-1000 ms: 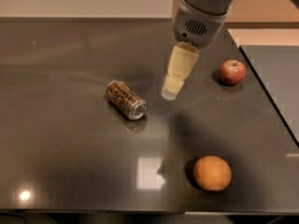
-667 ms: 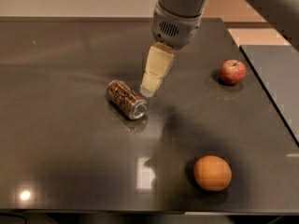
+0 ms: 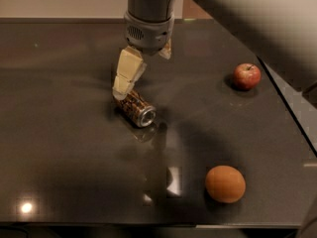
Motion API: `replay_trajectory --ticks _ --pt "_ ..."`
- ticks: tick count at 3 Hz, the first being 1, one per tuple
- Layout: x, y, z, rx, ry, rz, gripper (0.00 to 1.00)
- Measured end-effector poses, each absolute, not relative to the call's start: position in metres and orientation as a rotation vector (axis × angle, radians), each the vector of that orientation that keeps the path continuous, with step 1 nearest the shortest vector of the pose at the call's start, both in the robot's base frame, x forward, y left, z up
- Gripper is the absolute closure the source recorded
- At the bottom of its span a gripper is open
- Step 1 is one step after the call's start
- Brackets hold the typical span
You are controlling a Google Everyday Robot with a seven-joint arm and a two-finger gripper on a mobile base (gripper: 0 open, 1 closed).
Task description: Place orange can upright
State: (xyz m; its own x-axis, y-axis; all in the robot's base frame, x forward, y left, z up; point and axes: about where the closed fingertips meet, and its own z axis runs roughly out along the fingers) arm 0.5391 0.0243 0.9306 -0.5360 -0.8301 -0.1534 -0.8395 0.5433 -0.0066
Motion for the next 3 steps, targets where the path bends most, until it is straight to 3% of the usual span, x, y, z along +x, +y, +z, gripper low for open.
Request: replay_trajectory --ticks 3 --pt "0.533 0.079 0.897 -1.343 2.773 0.133 0.0"
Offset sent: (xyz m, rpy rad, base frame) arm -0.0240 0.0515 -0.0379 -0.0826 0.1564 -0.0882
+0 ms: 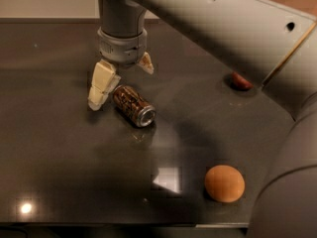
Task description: Place orange can upright
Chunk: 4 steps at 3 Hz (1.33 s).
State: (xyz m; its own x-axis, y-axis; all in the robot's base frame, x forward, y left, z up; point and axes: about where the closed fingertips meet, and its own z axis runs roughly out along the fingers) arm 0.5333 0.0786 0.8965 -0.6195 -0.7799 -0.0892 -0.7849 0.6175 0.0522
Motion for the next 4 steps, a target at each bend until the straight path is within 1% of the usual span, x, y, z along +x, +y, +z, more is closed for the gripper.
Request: replay_trajectory --ticks 2,4 --pt "0.565 0.06 0.869 -1.201 2.887 0.108 0.0" --pt "0.568 0.063 0.849 -1.208 2.917 0.049 0.0"
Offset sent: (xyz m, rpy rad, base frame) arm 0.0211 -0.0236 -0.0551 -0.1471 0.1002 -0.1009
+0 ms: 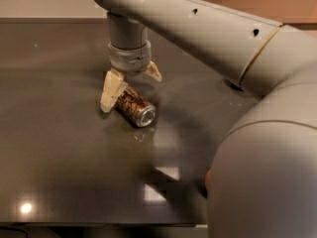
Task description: Place orange can upright
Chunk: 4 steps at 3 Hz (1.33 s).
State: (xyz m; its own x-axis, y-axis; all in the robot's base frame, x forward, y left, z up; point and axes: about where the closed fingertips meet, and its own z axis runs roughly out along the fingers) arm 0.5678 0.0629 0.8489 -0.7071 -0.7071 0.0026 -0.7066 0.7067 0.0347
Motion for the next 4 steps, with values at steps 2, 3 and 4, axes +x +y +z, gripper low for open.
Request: replay_trajectory --ticks 2,3,4 --pt "0.566 0.062 0.834 1.18 -2.866 -0.014 0.42" --pt "0.563 0.065 0.841 1.214 -2.868 -0.048 0.65" --pt "0.558 0.065 0.878 1.363 -2.917 -0.186 0.88"
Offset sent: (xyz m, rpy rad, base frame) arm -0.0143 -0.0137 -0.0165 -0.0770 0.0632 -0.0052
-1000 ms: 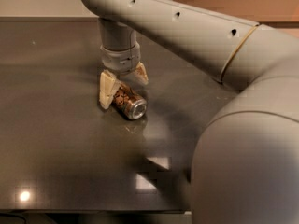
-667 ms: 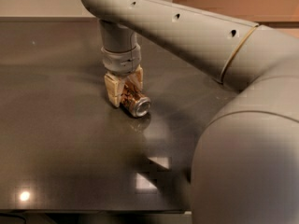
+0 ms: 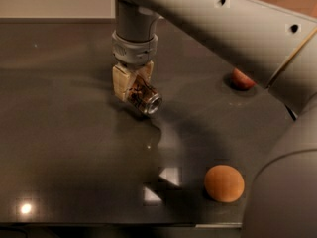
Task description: Place orange can upright
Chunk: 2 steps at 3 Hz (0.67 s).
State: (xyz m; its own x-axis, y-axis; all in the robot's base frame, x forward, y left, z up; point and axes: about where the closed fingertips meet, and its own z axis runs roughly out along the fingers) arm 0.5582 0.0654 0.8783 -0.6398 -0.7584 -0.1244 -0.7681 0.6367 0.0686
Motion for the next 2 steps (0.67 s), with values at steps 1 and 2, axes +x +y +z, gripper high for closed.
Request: replay_trajectory --ticks 1,2 --pt "0.558 0.062 0.921 -1.356 2.537 0.381 1.0" --pt "0.559 0.054 0.952 -1.363 2.308 0.607 1.0"
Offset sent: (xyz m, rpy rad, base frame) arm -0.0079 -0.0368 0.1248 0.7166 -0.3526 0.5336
